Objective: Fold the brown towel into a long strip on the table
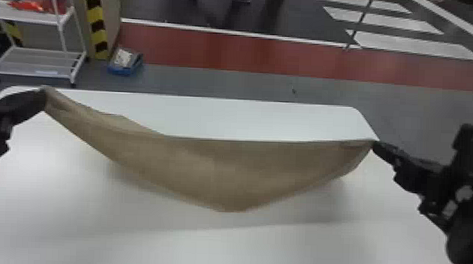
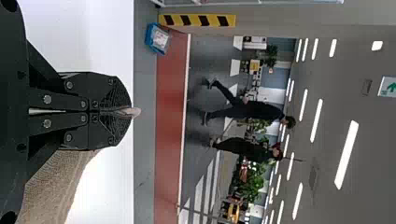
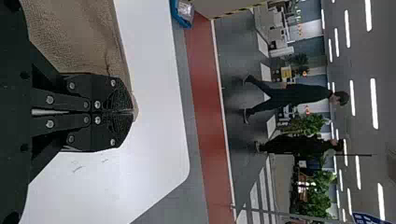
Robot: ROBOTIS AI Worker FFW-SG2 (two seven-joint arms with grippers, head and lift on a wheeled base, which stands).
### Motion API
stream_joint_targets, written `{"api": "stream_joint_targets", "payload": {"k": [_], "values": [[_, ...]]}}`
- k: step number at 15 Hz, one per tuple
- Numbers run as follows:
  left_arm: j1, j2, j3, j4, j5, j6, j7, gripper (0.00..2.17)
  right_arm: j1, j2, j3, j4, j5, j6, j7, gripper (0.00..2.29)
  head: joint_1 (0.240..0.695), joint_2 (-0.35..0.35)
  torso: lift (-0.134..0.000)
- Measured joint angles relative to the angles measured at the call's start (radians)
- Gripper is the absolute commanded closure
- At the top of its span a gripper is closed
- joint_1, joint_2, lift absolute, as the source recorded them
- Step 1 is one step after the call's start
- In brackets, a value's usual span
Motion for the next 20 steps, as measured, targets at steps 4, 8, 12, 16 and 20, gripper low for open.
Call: {"api": "stream_joint_targets", "payload": {"k": [4, 8, 12, 16, 20], "values": [[-0.142, 0.004, 0.030, 0.124, -0.002, 0.030, 0.027, 1.74, -0.299, -0.041, 0.058, 0.269, 0.043, 0.024, -0.014, 1.54, 0.615, -0.124, -0.123], [-0.355, 0.004, -0.010, 0.332, -0.023, -0.011, 0.058, 1.74, -0.518, -0.064, 0.125, 0.537, 0.071, -0.095, -0.019, 1.54, 0.520, -0.072, -0.123], [-0.554, 0.005, -0.041, 0.498, -0.009, -0.062, 0.050, 1.74, -0.675, -0.099, 0.134, 0.714, 0.043, -0.219, -0.003, 1.54, 0.408, -0.066, -0.123], [-0.528, 0.004, 0.004, 0.428, 0.039, -0.010, 0.053, 1.74, -0.629, -0.129, 0.128, 0.665, -0.010, -0.208, 0.038, 1.54, 0.386, -0.065, -0.123], [-0.238, -0.015, 0.065, 0.137, 0.056, 0.097, 0.056, 1.74, -0.307, -0.175, 0.093, 0.453, -0.132, -0.169, 0.067, 1.54, 0.550, -0.098, -0.123]]}}
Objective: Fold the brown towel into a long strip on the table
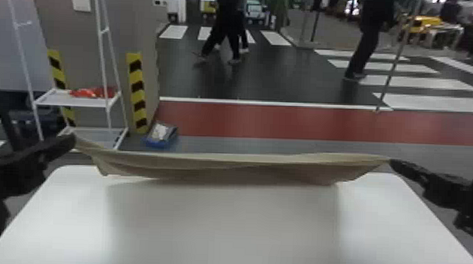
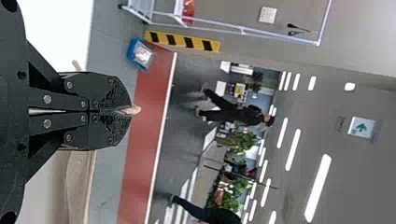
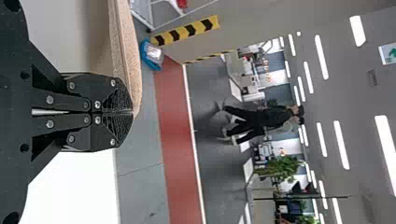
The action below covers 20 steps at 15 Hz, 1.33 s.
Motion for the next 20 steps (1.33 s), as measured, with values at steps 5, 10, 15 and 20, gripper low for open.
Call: {"api": "stream_joint_targets", "payload": {"k": [5, 10, 15, 20], "values": [[0.287, -0.075, 0.039, -0.185, -0.014, 0.001, -0.007, 1.74, 0.312, 0.014, -0.164, -0.149, -0.121, -0.041, 0.088, 1.54, 0.695, -0.160, -0.123], [0.482, -0.120, 0.076, -0.342, -0.035, 0.142, -0.024, 1.74, 0.504, 0.063, -0.340, -0.263, -0.191, -0.056, 0.209, 1.54, 0.695, -0.247, -0.123], [0.444, -0.124, 0.052, -0.347, -0.063, 0.254, -0.003, 1.74, 0.464, 0.071, -0.287, -0.269, -0.115, -0.027, 0.189, 1.54, 0.695, -0.260, -0.123], [0.261, -0.116, -0.053, -0.169, -0.197, 0.255, 0.019, 1.74, 0.240, 0.058, -0.163, -0.099, 0.049, 0.020, 0.156, 1.54, 0.695, -0.195, -0.123]]}}
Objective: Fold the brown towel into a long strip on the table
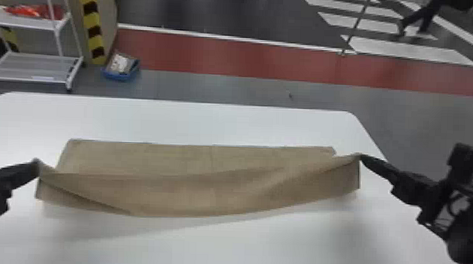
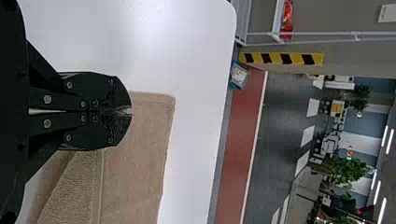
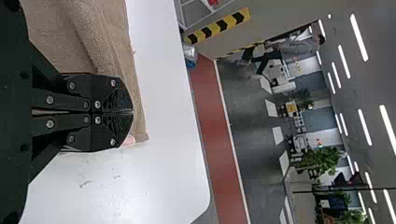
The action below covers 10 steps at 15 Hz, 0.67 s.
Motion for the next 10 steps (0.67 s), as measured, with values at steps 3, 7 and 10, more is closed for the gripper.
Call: {"api": "stream_joint_targets", "payload": {"k": [3, 7, 10], "values": [[-0.120, 0.004, -0.042, 0.139, -0.048, -0.017, 0.016, 1.73, -0.102, -0.021, 0.051, 0.143, 0.056, -0.013, -0.031, 1.54, 0.695, -0.175, -0.123], [-0.252, 0.020, -0.100, 0.319, -0.120, -0.070, 0.036, 1.73, -0.183, -0.041, 0.088, 0.285, 0.084, -0.061, -0.068, 1.54, 0.695, -0.158, -0.123], [-0.283, 0.024, -0.104, 0.361, -0.120, -0.093, 0.037, 1.72, -0.207, -0.043, 0.084, 0.308, 0.083, -0.069, -0.070, 1.54, 0.695, -0.155, -0.123]]}}
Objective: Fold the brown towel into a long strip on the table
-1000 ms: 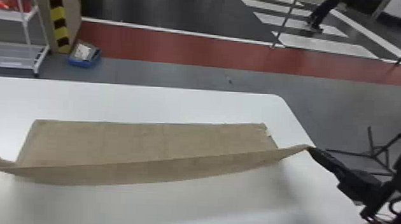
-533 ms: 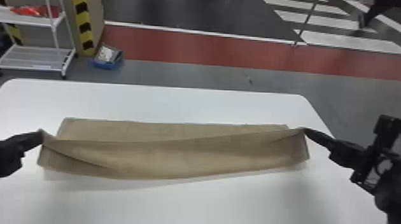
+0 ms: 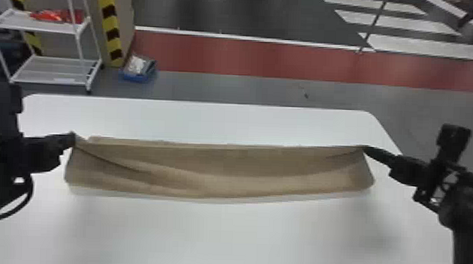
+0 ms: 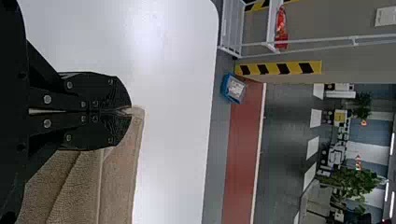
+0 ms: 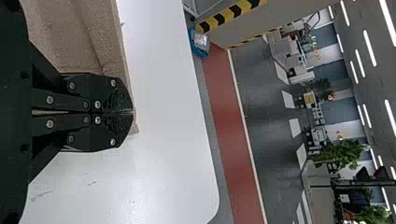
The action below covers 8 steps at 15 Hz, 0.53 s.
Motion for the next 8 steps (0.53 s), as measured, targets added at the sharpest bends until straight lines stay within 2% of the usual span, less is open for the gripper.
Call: {"api": "stream_joint_targets", "payload": {"k": [4, 8], "values": [[-0.029, 0.012, 0.005, 0.021, -0.001, -0.003, -0.001, 1.68, -0.036, -0.010, 0.011, 0.036, 0.004, 0.001, -0.008, 1.54, 0.695, -0.147, -0.123], [-0.094, 0.017, -0.030, 0.141, -0.023, -0.018, 0.000, 1.65, -0.069, -0.017, 0.048, 0.108, 0.028, -0.030, -0.035, 1.54, 0.695, -0.141, -0.123]]}}
